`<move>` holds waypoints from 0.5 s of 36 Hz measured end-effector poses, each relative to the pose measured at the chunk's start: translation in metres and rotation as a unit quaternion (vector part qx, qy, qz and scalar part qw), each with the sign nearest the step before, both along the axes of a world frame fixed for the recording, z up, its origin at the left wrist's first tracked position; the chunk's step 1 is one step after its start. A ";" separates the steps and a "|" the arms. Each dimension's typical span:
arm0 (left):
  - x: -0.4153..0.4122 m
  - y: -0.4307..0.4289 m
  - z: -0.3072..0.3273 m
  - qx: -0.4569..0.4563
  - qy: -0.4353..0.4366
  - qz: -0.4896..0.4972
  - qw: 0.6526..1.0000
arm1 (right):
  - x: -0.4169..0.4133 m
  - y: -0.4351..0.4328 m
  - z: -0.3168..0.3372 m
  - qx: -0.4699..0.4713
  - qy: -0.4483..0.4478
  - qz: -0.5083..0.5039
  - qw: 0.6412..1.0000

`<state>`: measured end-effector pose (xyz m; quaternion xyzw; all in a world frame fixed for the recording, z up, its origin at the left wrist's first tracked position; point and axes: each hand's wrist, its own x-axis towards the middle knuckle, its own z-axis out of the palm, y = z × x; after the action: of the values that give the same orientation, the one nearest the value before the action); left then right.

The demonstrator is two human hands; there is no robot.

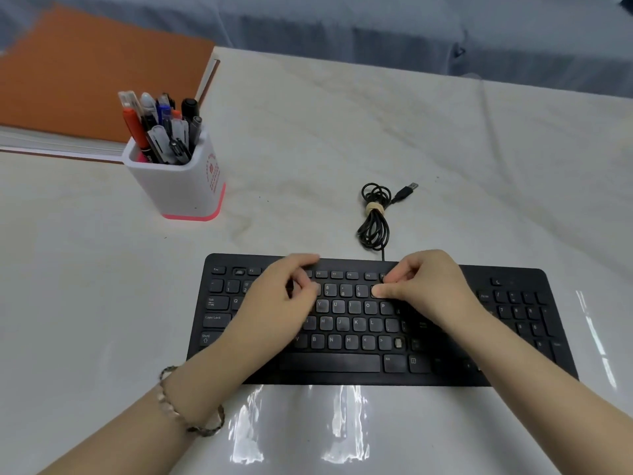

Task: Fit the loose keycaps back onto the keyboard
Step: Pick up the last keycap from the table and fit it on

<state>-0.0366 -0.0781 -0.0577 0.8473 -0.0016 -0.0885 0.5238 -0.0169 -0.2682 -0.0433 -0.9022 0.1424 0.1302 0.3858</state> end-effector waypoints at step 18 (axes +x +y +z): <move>-0.012 -0.003 0.044 -0.598 0.348 0.086 0.717 | -0.051 0.044 0.023 0.082 -0.249 0.195 0.945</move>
<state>-0.0489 -0.0815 -0.0141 0.2633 0.2011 -0.3121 0.8904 -0.0678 -0.2244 -0.0203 -0.8813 -0.1481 -0.0149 0.4485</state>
